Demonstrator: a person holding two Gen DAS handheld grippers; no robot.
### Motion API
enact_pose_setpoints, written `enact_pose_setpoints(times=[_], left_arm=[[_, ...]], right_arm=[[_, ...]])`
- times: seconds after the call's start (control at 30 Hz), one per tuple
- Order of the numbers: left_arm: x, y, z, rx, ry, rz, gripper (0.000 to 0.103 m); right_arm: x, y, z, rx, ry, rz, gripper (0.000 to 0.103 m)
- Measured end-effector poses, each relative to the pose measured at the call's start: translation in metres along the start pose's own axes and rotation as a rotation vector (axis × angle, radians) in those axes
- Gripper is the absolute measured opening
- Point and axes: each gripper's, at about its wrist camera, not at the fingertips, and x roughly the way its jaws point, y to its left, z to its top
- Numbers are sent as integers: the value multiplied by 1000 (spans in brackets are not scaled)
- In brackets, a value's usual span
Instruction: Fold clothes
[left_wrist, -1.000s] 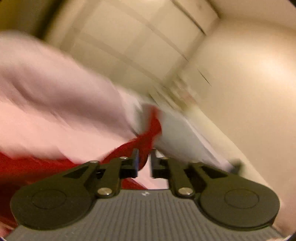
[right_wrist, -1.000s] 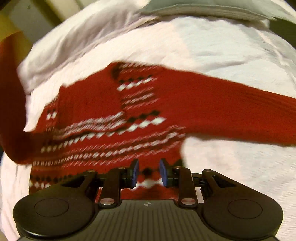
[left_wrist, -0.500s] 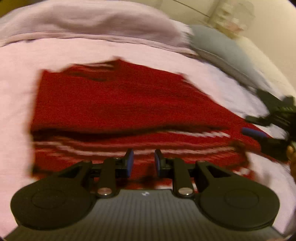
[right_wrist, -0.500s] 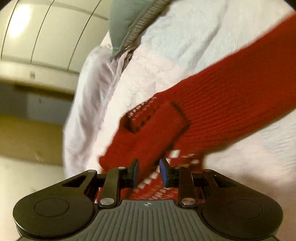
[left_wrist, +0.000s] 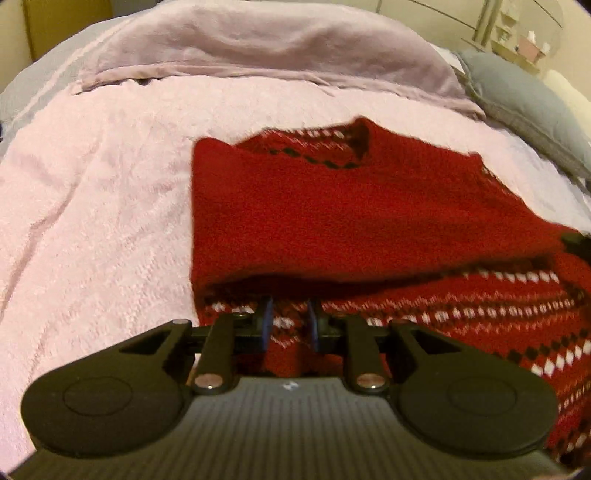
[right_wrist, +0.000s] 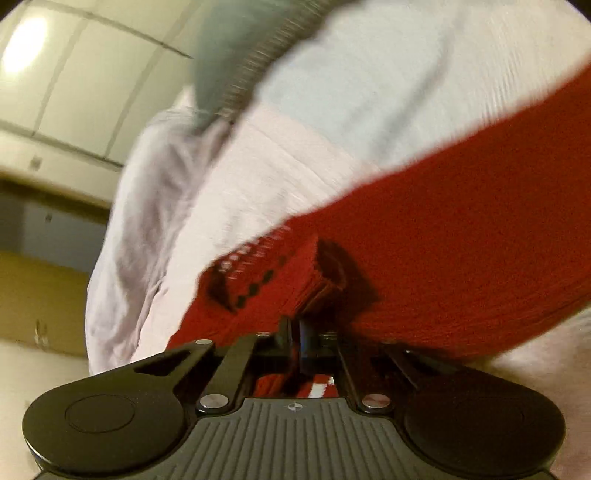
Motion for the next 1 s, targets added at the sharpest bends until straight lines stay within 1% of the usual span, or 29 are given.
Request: enact_pose_setpoints(times=[0.07,0.13,0.2,0.23,0.3,0.37,0.43,0.47,0.53,0.63,0.7,0.77,0.8,0.83,0.87,0.9,0.93,1.0], left_arm=[[0,5,4,-6,-19,25,17],[3,12,6,-16,-17,42,17],[5,18,8,-29,-8,39,15],[5,19,8,-20,-5,38,15],[3,18,9,10,-3,35,15],[-2,18,9,7,8,30,15],[-8,19,10,1,17,23,15],[-14,20,12,-9,15,19,15],[-28,20,15,-23,2,14,15],[-44,16,23,-7,-47,7,15],[-40,13,29,21,-67,11,16],[-31,9,34,50,-78,15,18],[-23,7,36,64,-73,15,19],[-11,7,35,72,-40,15,23],[1,7,33,77,7,26,23],[13,6,31,82,54,37,23],[20,4,30,88,81,47,23],[11,-4,31,112,55,54,22]], right_arm=[[-12,1,-7,-32,-29,-37,2],[-19,0,-12,-42,-42,-73,2],[-15,-9,-16,-12,-18,-111,2],[-15,-13,-18,-1,-9,-123,2],[-15,-14,-19,-8,-12,-113,2],[-15,-12,-18,-13,15,-122,2],[-20,-7,-17,-39,51,-143,2],[-24,-2,-15,-74,56,-164,2],[-30,9,-15,-136,33,-196,2],[-34,5,-8,-114,-21,-215,3],[-33,2,-1,-107,-58,-227,3],[-28,4,2,-152,-82,-195,3],[-22,5,1,-186,-82,-190,3],[-12,2,-1,-207,-36,-216,3],[-2,0,-3,-226,17,-246,3],[6,-6,-5,-216,72,-277,3],[2,-11,-5,-190,72,-258,3],[-13,-22,-4,-134,60,-204,3]])
